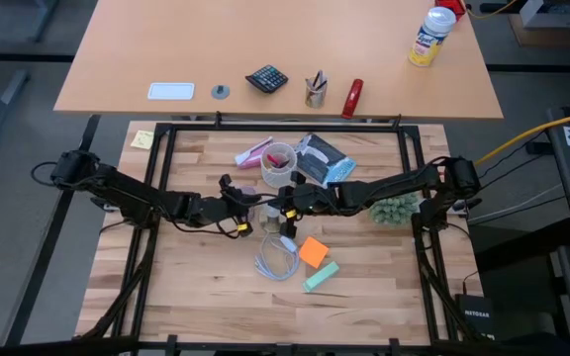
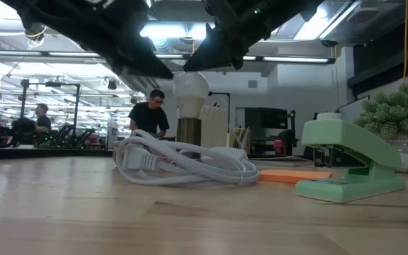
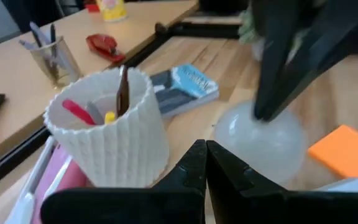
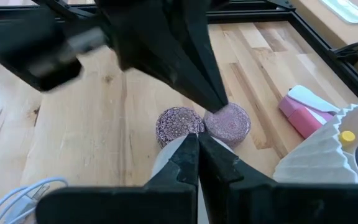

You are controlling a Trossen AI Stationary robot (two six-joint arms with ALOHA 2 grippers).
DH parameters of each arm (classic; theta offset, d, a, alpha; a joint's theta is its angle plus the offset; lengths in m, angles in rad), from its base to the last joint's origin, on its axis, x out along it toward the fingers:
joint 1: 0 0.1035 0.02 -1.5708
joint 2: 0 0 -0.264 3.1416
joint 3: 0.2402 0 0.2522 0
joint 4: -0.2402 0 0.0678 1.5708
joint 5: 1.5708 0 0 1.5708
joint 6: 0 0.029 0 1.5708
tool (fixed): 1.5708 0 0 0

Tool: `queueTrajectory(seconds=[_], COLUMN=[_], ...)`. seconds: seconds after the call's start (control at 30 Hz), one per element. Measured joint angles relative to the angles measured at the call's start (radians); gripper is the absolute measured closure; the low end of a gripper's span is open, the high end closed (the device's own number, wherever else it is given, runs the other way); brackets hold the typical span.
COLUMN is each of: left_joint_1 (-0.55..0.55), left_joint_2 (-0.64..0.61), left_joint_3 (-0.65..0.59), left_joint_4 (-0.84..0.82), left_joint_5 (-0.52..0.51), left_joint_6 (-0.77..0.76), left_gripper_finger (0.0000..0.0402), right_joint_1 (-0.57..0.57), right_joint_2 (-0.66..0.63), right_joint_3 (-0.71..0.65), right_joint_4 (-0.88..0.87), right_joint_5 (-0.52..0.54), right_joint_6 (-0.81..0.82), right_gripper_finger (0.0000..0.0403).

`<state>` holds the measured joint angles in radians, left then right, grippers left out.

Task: Screw lightbulb
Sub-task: Insert the lightbulb into the lamp

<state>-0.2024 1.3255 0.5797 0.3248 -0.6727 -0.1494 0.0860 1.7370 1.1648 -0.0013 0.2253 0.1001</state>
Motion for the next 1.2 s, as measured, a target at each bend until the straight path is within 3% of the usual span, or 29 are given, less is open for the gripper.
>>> queueTrajectory(seconds=[0.4,0.8,1.2], left_joint_1=[-0.092,-0.079,-0.016], left_joint_2=[-0.016,0.090,0.098], left_joint_3=[0.000,0.000,0.000], left_joint_4=[0.010,0.084,0.083], left_joint_5=[0.178,0.174,0.152], left_joint_6=[-0.058,-0.032,-0.032], left_gripper_finger=[0.0401,0.0401,0.0401], right_joint_1=[0.000,0.000,-0.002], right_joint_2=[0.000,0.000,0.000], right_joint_3=[0.000,0.000,0.000], right_joint_4=[0.000,0.001,-0.001], right_joint_5=[0.019,0.019,0.026], right_joint_6=[0.000,0.000,0.000], right_gripper_finger=[0.0396,0.0396,0.0396])
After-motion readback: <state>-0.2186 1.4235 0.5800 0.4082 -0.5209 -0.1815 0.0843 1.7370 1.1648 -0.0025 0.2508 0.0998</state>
